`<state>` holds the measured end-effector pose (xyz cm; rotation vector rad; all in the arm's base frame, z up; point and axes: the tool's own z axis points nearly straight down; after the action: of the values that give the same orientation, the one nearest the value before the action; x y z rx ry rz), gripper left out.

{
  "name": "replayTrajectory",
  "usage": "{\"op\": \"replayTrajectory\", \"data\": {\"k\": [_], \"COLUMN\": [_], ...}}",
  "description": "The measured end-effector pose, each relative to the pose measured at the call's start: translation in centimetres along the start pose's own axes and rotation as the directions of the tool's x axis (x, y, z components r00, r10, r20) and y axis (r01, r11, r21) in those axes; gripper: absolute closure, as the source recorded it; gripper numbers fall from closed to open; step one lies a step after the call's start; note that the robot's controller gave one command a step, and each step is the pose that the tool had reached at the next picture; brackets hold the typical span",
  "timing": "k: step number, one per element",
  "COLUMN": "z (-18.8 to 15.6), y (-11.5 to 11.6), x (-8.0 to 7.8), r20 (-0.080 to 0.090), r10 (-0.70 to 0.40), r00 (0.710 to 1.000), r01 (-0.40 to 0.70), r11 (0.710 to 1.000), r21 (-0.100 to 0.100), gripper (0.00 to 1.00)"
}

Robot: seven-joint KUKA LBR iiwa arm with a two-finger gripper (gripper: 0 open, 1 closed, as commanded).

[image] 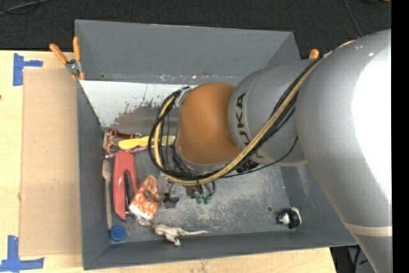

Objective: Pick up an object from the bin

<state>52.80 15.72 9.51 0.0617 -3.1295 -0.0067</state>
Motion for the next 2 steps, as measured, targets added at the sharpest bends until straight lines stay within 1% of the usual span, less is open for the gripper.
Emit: {"op": "replayTrajectory", "data": {"k": [1,2], "z": [-0.1,-0.3], "y": [0.4,4.1], "x": [-0.1,1.1], "r20": [-0.001,-0.001], "r10": [0.003,-0.077], "r00": [1.0,0.997], "r01": [-0.003,0.077], "r11": [1.0,0.997], "r21": [0.0,0.002], "gripper": [1.0,1.0]}}
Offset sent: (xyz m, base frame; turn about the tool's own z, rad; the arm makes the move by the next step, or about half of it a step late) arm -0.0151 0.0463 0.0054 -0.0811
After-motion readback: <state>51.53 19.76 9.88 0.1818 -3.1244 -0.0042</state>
